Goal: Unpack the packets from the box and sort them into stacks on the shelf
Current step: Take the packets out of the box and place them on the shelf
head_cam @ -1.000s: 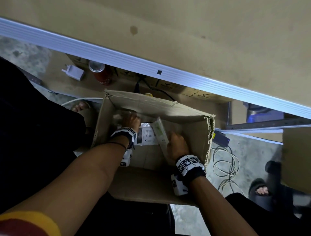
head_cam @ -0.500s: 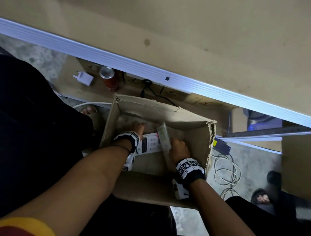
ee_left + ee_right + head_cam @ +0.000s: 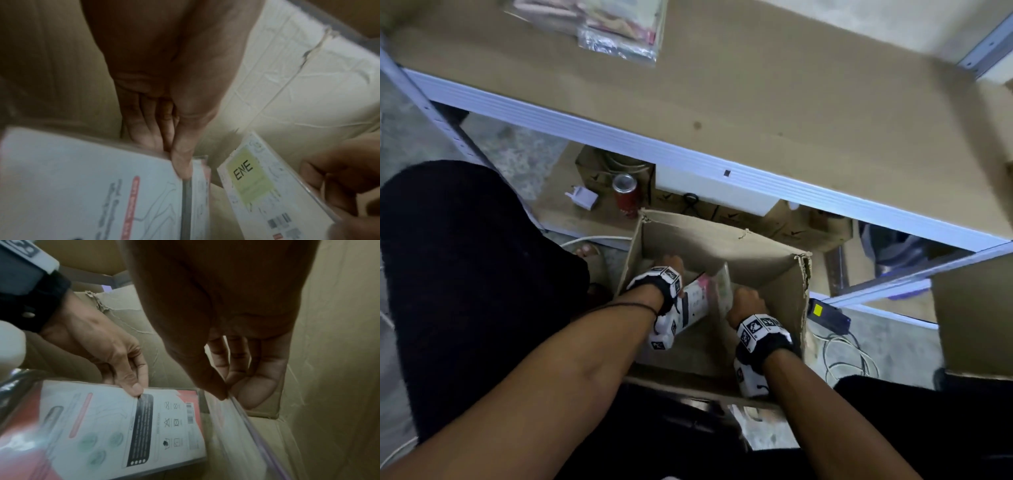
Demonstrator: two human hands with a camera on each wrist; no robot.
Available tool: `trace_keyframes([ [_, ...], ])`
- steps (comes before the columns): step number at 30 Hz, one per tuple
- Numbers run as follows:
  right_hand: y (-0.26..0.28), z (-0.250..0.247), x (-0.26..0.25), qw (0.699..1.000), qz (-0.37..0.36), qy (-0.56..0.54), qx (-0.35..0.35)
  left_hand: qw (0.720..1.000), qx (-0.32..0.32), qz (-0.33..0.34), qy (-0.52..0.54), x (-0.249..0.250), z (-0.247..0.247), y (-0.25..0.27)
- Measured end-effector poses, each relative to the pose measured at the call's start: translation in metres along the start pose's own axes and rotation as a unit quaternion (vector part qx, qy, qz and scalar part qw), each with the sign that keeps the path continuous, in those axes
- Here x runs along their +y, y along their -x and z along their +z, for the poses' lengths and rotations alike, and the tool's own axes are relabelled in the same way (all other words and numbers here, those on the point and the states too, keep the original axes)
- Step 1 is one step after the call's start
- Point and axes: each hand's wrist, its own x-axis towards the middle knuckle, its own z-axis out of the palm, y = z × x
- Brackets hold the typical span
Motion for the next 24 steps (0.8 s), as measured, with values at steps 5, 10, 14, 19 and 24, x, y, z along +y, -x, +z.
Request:
trace_keyframes([
  [5,0.013,-0.017,-0.004,0.999,-0.021,0.009,0.037,0.999,0.046,0.013,-0.016,0.013,-0.022,0.041],
  [10,0.033,-0.045,-0.009,0.997,-0.028,0.027,0.074,0.997,0.074,0.030,-0.009,0.027,-0.040,0.081],
  [14,0.056,-0.071,-0.010,0.993,-0.049,0.030,0.106,0.991,0.123,0.027,-0.054,0.038,-0.058,0.112],
  [19,0.088,-0.108,-0.016,0.986,-0.043,0.074,0.141,0.982,0.169,0.077,-0.035,0.039,-0.091,0.149],
  [24,0.119,-0.150,-0.020,0.979,-0.071,0.086,0.170,0.977,0.162,0.108,-0.090,0.045,-0.127,0.190],
])
